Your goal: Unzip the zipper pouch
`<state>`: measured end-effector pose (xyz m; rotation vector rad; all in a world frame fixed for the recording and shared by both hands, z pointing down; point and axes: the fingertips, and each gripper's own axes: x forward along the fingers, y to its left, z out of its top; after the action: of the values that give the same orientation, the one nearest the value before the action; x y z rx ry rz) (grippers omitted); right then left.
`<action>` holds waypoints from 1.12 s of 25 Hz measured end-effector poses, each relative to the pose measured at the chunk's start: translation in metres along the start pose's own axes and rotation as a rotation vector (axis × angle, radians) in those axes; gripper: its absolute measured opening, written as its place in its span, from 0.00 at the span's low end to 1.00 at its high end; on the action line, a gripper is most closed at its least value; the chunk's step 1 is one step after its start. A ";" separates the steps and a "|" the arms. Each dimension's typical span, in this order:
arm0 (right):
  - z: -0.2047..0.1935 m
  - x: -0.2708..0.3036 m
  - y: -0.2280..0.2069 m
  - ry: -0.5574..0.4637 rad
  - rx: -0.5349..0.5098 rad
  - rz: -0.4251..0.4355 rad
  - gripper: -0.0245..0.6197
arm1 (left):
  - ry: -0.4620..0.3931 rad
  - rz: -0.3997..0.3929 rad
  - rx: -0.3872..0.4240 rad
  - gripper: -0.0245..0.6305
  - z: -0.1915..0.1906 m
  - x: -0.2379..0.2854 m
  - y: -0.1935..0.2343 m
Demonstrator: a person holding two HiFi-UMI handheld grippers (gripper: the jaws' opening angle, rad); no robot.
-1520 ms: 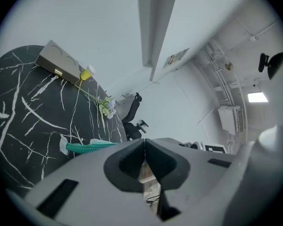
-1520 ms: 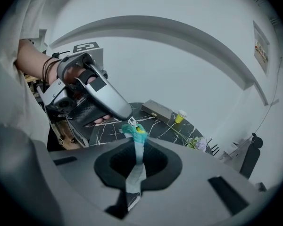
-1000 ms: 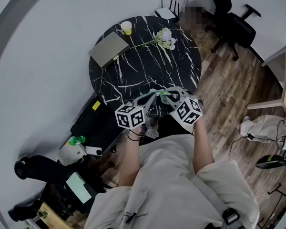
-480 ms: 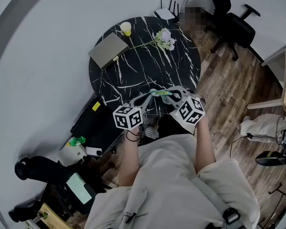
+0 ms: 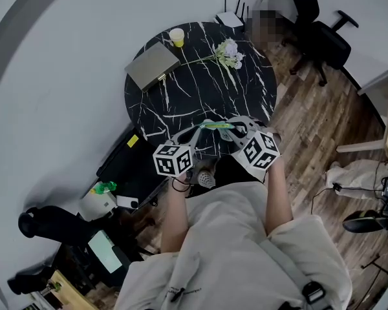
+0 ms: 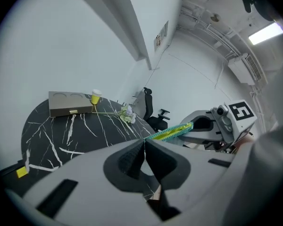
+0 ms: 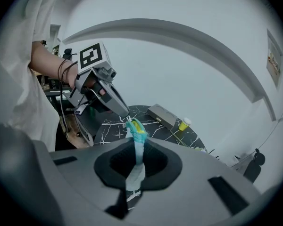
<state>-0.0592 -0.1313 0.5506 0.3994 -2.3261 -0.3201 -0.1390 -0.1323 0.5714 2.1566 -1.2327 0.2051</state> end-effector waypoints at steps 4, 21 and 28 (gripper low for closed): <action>0.001 -0.002 -0.003 -0.009 0.004 -0.005 0.07 | 0.006 0.051 0.021 0.08 -0.003 -0.005 0.011; -0.003 -0.016 -0.020 -0.036 0.049 -0.035 0.07 | -0.003 0.128 0.044 0.08 0.004 -0.012 0.034; 0.001 -0.014 -0.029 -0.062 0.089 -0.097 0.07 | -0.012 0.147 0.046 0.08 0.006 -0.010 0.032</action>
<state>-0.0451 -0.1526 0.5314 0.5544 -2.3920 -0.2797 -0.1719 -0.1400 0.5770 2.1103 -1.4074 0.2851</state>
